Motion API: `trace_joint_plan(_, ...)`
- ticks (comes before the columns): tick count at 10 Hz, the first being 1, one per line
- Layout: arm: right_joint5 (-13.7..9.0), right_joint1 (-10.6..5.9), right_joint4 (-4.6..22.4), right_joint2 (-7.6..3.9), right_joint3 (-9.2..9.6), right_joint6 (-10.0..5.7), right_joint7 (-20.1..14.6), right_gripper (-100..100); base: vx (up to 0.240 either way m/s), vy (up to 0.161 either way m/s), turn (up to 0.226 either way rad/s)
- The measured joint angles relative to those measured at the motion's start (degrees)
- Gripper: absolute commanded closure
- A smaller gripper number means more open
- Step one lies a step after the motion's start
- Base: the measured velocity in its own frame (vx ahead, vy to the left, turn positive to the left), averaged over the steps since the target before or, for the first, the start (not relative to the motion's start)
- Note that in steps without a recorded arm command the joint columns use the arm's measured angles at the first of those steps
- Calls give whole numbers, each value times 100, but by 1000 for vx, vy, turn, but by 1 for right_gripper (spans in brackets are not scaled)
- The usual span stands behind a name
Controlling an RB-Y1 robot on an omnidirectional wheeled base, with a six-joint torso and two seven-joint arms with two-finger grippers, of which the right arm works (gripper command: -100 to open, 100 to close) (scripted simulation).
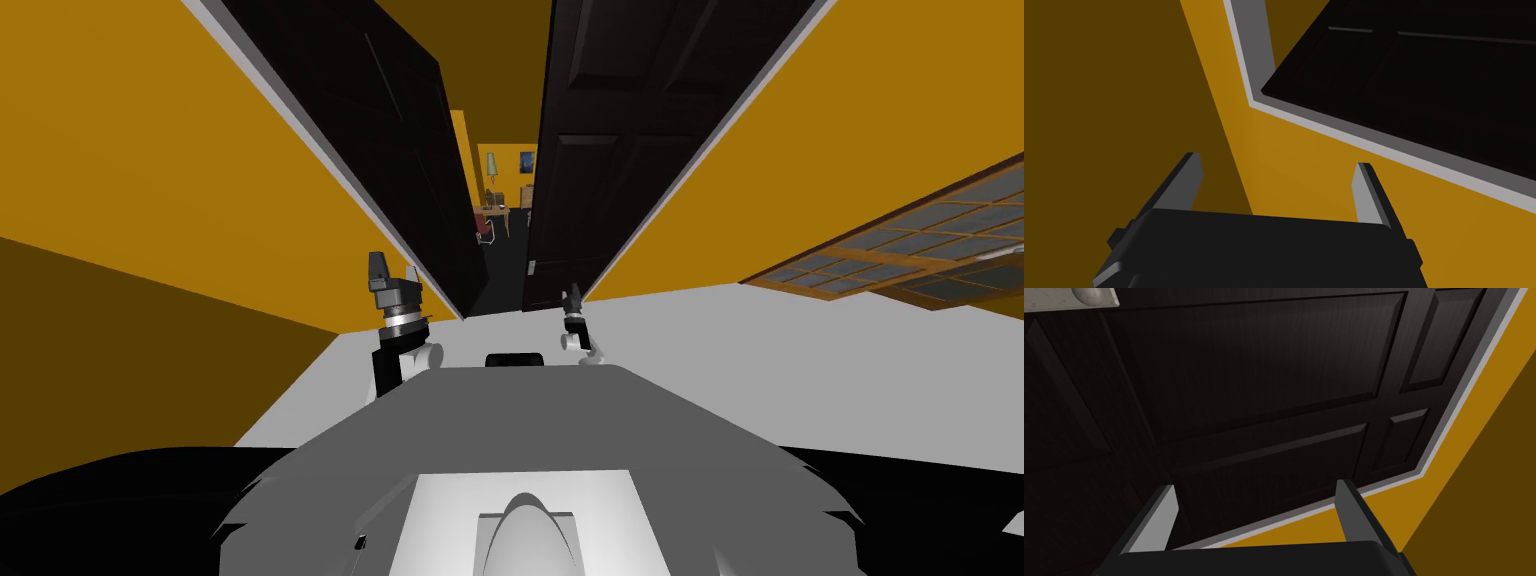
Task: Push the door open
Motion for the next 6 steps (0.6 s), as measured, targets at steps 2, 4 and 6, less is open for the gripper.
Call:
trace_joint_plan(2, -9, -118, 282, -15, -22, -65, 26, -100, 63, -7, 114)
trace_joint_plan(4, -14, -215, 565, -20, -37, -134, 52, -100, 74, -18, 108)
trace_joint_plan(6, -22, -371, 886, -24, -61, -205, 86, -100, 61, -13, 64)
